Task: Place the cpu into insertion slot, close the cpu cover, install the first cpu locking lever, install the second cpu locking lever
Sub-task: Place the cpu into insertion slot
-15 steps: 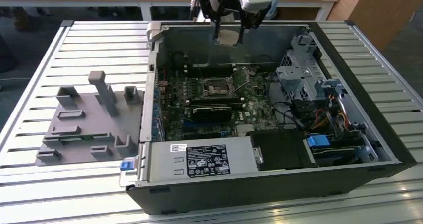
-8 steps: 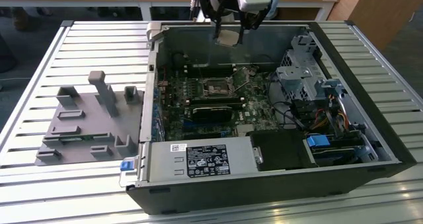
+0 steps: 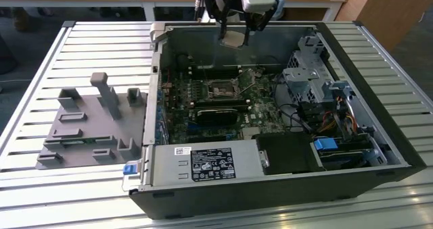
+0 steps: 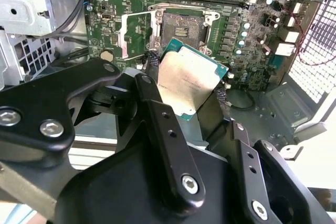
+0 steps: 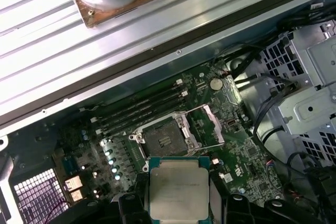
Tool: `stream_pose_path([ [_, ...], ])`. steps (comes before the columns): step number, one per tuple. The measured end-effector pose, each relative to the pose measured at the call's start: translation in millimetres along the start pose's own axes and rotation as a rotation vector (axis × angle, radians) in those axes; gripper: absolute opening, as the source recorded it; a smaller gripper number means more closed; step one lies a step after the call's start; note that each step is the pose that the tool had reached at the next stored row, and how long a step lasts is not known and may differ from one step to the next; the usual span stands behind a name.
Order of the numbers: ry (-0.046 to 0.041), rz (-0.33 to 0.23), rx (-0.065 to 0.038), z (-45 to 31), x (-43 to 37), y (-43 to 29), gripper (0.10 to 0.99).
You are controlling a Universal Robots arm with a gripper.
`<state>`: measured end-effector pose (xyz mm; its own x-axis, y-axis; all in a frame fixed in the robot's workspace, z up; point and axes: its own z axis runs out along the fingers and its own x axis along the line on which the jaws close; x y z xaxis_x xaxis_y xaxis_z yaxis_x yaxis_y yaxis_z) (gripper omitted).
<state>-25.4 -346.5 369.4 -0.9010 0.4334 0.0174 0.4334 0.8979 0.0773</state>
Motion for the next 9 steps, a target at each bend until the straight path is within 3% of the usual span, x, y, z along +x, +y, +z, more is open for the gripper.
stream_pose_path([
  [9,-0.0055,0.071,-0.001,2.2,0.3,0.2,0.541],
])
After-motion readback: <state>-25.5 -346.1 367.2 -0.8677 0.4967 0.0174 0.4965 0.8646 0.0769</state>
